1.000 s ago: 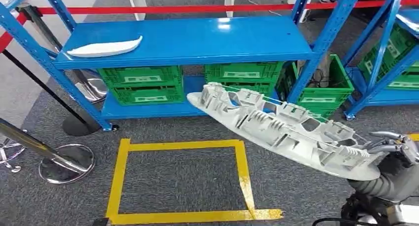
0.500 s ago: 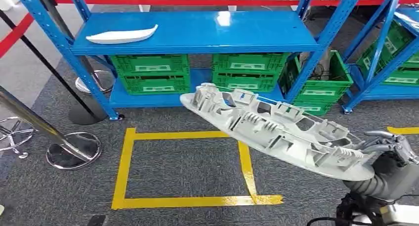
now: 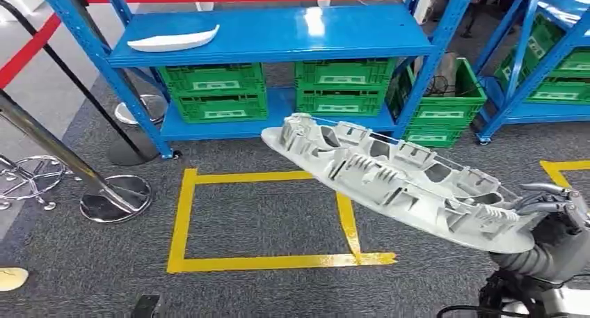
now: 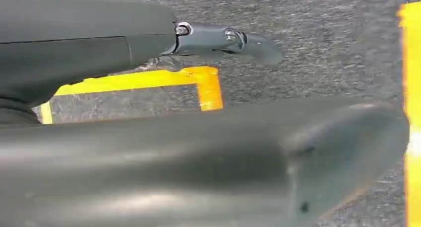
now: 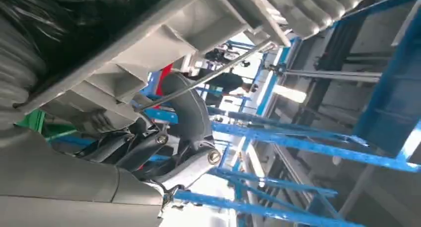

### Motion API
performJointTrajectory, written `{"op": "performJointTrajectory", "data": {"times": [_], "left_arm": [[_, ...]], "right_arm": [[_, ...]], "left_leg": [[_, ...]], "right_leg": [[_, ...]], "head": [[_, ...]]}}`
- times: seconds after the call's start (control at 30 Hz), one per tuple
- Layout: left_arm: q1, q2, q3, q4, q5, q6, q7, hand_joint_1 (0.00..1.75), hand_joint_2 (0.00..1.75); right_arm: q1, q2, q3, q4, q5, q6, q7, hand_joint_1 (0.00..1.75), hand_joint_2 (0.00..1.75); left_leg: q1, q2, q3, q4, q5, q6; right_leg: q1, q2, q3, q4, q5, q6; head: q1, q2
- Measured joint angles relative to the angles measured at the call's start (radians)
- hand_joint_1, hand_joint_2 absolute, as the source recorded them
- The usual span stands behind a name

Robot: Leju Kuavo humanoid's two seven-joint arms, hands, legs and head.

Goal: Take the parts from the cabinet and place them on the table.

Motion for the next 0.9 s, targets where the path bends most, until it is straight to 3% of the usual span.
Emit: {"op": "performJointTrajectory", "data": {"times": [0.03, 0.07, 0.1, 0.13, 0.17, 0.2, 0.23, 0.27, 0.3, 0.33, 0.4, 0.43, 0.47, 0.5, 0.53, 0.57, 0.6, 0.63, 0.67, 0.7, 0.73, 0.77, 0.8, 0.83, 0.87, 0.9], "left_arm": [[-0.002, 0.000, 0.000, 0.000, 0.000, 0.000, 0.000, 0.00, 0.00], [-0.004, -0.001, 0.000, 0.000, 0.000, 0.000, 0.000, 0.00, 0.00], [-0.007, -0.001, 0.000, 0.000, 0.000, 0.000, 0.000, 0.00, 0.00], [-0.010, -0.001, 0.000, 0.000, 0.000, -0.001, 0.000, 0.00, 0.00], [-0.012, -0.001, 0.000, 0.000, 0.000, -0.001, 0.000, 0.00, 0.00], [-0.013, -0.001, 0.000, -0.001, 0.000, 0.000, 0.000, 0.00, 0.00], [-0.014, -0.001, 0.000, -0.002, 0.000, 0.000, 0.000, 0.00, 0.00], [-0.016, -0.001, 0.000, -0.004, 0.000, 0.000, 0.000, 0.00, 0.00], [-0.018, 0.000, 0.000, -0.004, 0.000, 0.000, 0.000, 0.00, 0.00], [-0.020, 0.000, 0.000, -0.004, -0.002, 0.000, -0.001, 0.00, 0.00], [-0.020, 0.000, 0.000, -0.004, -0.003, 0.000, -0.001, 0.00, 0.00], [-0.018, -0.003, -0.001, -0.004, -0.003, -0.001, -0.001, 0.00, 0.00], [-0.019, -0.003, -0.001, -0.004, -0.003, -0.002, 0.000, 0.00, 0.00], [-0.019, 0.000, -0.001, -0.004, -0.003, -0.002, 0.000, 0.00, 0.00], [-0.019, 0.001, -0.001, -0.004, -0.004, -0.003, 0.000, 0.00, 0.00], [-0.019, 0.001, -0.001, -0.004, -0.004, -0.004, 0.000, 0.00, 0.00], [-0.019, 0.002, -0.001, -0.004, -0.004, -0.006, 0.000, 0.00, 0.00], [-0.018, 0.002, -0.001, -0.004, -0.004, -0.006, 0.000, 0.00, 0.00], [-0.016, 0.001, -0.001, -0.004, -0.004, -0.009, 0.000, 0.00, 0.00], [-0.015, 0.000, -0.001, -0.004, -0.003, -0.009, 0.000, 0.00, 0.00], [-0.015, 0.000, -0.001, -0.004, -0.001, -0.009, 0.000, 0.00, 0.00], [-0.015, 0.000, -0.001, -0.004, 0.000, -0.009, 0.000, 0.00, 0.00], [-0.014, 0.000, 0.000, -0.005, 0.001, -0.008, 0.000, 0.00, 0.00], [-0.012, 0.000, 0.000, -0.005, 0.002, -0.008, 0.000, 0.00, 0.00], [-0.011, 0.000, 0.000, -0.005, 0.005, -0.008, 0.000, 0.00, 0.00], [-0.010, 0.000, 0.000, -0.005, 0.005, -0.009, 0.000, 0.00, 0.00]], "right_arm": [[0.000, 0.000, 0.000, 0.000, 0.001, 0.000, 0.000, 1.75, 1.75], [0.001, 0.000, 0.001, 0.000, 0.002, 0.000, 0.000, 1.75, 1.75], [0.000, 0.000, 0.002, 0.000, 0.002, -0.001, 0.000, 1.75, 1.75], [0.000, 0.000, 0.002, 0.000, 0.002, -0.002, 0.000, 1.75, 1.75], [0.001, 0.000, 0.002, 0.000, 0.002, -0.003, 0.000, 1.75, 1.75], [0.001, 0.000, 0.002, 0.000, 0.002, -0.004, 0.000, 1.75, 1.75], [0.002, 0.000, 0.002, 0.000, 0.003, -0.004, 0.000, 1.75, 1.75], [0.002, 0.000, 0.002, 0.000, 0.004, -0.004, 0.000, 1.75, 1.75], [0.001, 0.000, 0.001, 0.000, 0.004, -0.005, 0.000, 1.75, 1.75], [0.002, 0.000, 0.002, 0.000, 0.006, -0.006, 0.000, 1.75, 1.75], [0.001, 0.000, 0.002, 0.000, 0.007, -0.007, -0.001, 1.75, 1.75], [0.003, 0.000, 0.002, 0.000, 0.007, -0.007, -0.001, 1.75, 1.75], [0.007, 0.000, 0.002, 0.000, 0.007, -0.008, -0.001, 1.75, 1.75], [0.009, 0.000, 0.003, 0.000, 0.007, -0.009, -0.002, 1.75, 1.75], [0.010, 0.000, 0.004, 0.000, 0.007, -0.010, -0.002, 1.75, 1.75], [0.011, 0.000, 0.005, 0.000, 0.007, -0.011, -0.002, 1.75, 1.75], [0.012, 0.000, 0.004, 0.000, 0.007, -0.012, -0.002, 1.75, 1.75], [0.015, 0.000, 0.004, 0.000, 0.007, -0.013, -0.002, 1.75, 1.75], [0.016, 0.000, 0.004, 0.000, 0.007, -0.013, -0.002, 1.75, 1.75], [0.016, 0.000, 0.004, 0.000, 0.007, -0.013, -0.002, 1.75, 1.75], [0.016, 0.000, 0.004, 0.000, 0.007, -0.013, -0.002, 1.75, 1.75], [0.016, 0.000, 0.004, 0.000, 0.007, -0.013, -0.002, 1.75, 1.75], [0.013, 0.000, 0.005, -0.002, 0.007, -0.014, -0.002, 1.75, 1.75], [0.013, 0.000, 0.005, -0.005, 0.008, -0.014, -0.002, 1.75, 1.75], [0.017, 0.000, 0.005, -0.006, 0.008, -0.014, -0.002, 1.75, 1.75], [0.017, 0.000, 0.005, -0.008, 0.007, -0.014, -0.002, 1.75, 1.75]], "left_leg": [[0.004, 0.000, -0.010, 0.073, -0.062, -0.005], [0.007, 0.000, -0.018, 0.154, -0.104, -0.009], [0.009, 0.000, -0.020, 0.219, -0.108, -0.013], [0.011, 0.000, -0.010, 0.241, -0.076, -0.015], [0.013, 0.000, 0.014, 0.231, -0.032, -0.016], [0.014, 0.000, 0.057, 0.183, 0.001, -0.015], [0.014, -0.001, 0.114, 0.107, 0.010, -0.012], [0.014, -0.003, 0.176, 0.016, -0.024, -0.006], [0.010, -0.005, 0.218, -0.061, -0.052, 0.001], [0.007, -0.005, 0.218, -0.074, -0.060, 0.006], [0.000, -0.005, 0.202, -0.075, -0.043, 0.021], [0.009, 0.000, 0.188, -0.089, -0.025, 0.030], [0.007, 0.005, 0.176, -0.089, -0.012, 0.037], [0.007, 0.006, 0.159, -0.089, 0.004, 0.047], [0.006, 0.007, 0.143, -0.089, 0.016, 0.049], [0.005, 0.007, 0.125, -0.088, 0.032, 0.050], [0.004, 0.008, 0.104, -0.087, 0.047, 0.049], [0.004, 0.008, 0.085, -0.087, 0.061, 0.047], [0.004, 0.009, 0.065, -0.086, 0.077, 0.044], [0.005, 0.010, 0.046, -0.084, 0.090, 0.041], [0.007, 0.010, 0.028, -0.082, 0.103, 0.037], [0.006, 0.010, 0.020, -0.076, 0.116, 0.031], [0.000, 0.010, 0.010, -0.070, 0.126, 0.025], [0.000, 0.010, 0.007, -0.070, 0.140, 0.020], [0.002, 0.010, 0.007, -0.077, 0.155, 0.016], [0.005, 0.010, 0.007, -0.084, 0.162, 0.008]], "right_leg": [[0.001, 0.000, -0.017, 0.004, 0.011, -0.002], [0.002, -0.001, -0.032, 0.010, 0.023, -0.003], [0.002, -0.001, -0.050, 0.019, 0.036, -0.002], [0.002, 0.000, -0.075, 0.030, 0.047, 0.000], [0.002, 0.001, -0.099, 0.042, 0.056, 0.002], [0.001, 0.001, -0.123, 0.055, 0.063, 0.005], [0.001, 0.002, -0.142, 0.066, 0.070, 0.008], [0.001, 0.002, -0.155, 0.076, 0.075, 0.013], [0.004, 0.001, -0.164, 0.084, 0.081, 0.020], [0.002, -0.001, -0.172, 0.082, 0.094, 0.027], [-0.003, -0.002, -0.181, 0.074, 0.118, 0.041], [-0.004, 0.001, -0.189, 0.077, 0.120, 0.048], [-0.007, 0.005, -0.199, 0.090, 0.079, 0.051], [-0.007, 0.006, -0.215, 0.136, 0.005, 0.054], [-0.009, 0.006, -0.228, 0.198, -0.057, 0.056], [-0.009, 0.006, -0.236, 0.270, -0.104, 0.059], [-0.009, 0.006, -0.239, 0.332, -0.118, 0.061], [-0.009, 0.006, -0.231, 0.363, -0.096, 0.062], [-0.009, 0.006, -0.206, 0.359, -0.051, 0.063], [-0.009, 0.006, -0.168, 0.325, -0.006, 0.064], [-0.010, 0.006, -0.113, 0.261, 0.021, 0.064], [-0.011, 0.006, -0.038, 0.164, 0.004, 0.064], [-0.008, 0.006, 0.049, 0.043, -0.043, 0.060], [-0.007, 0.008, 0.060, 0.001, -0.068, 0.049], [-0.004, 0.008, 0.044, 0.012, -0.059, 0.047], [-0.001, 0.008, 0.037, 0.016, -0.060, 0.038]], "head": [[0.000, 0.000], [-0.001, 0.000], [0.000, 0.000], [-0.001, 0.000], [-0.001, 0.000], [-0.001, 0.000], [-0.002, 0.000], [-0.001, 0.000], [0.001, 0.000], [0.000, 0.000], [0.000, 0.000], [0.000, 0.000], [0.000, 0.000], [0.005, 0.000], [0.007, 0.000], [0.006, 0.000], [0.009, 0.000], [0.009, 0.000], [0.010, 0.000], [0.010, 0.000], [0.009, 0.000], [0.010, 0.000], [0.012, 0.000], [0.008, 0.000], [0.009, 0.000], [0.010, 0.000]]}}
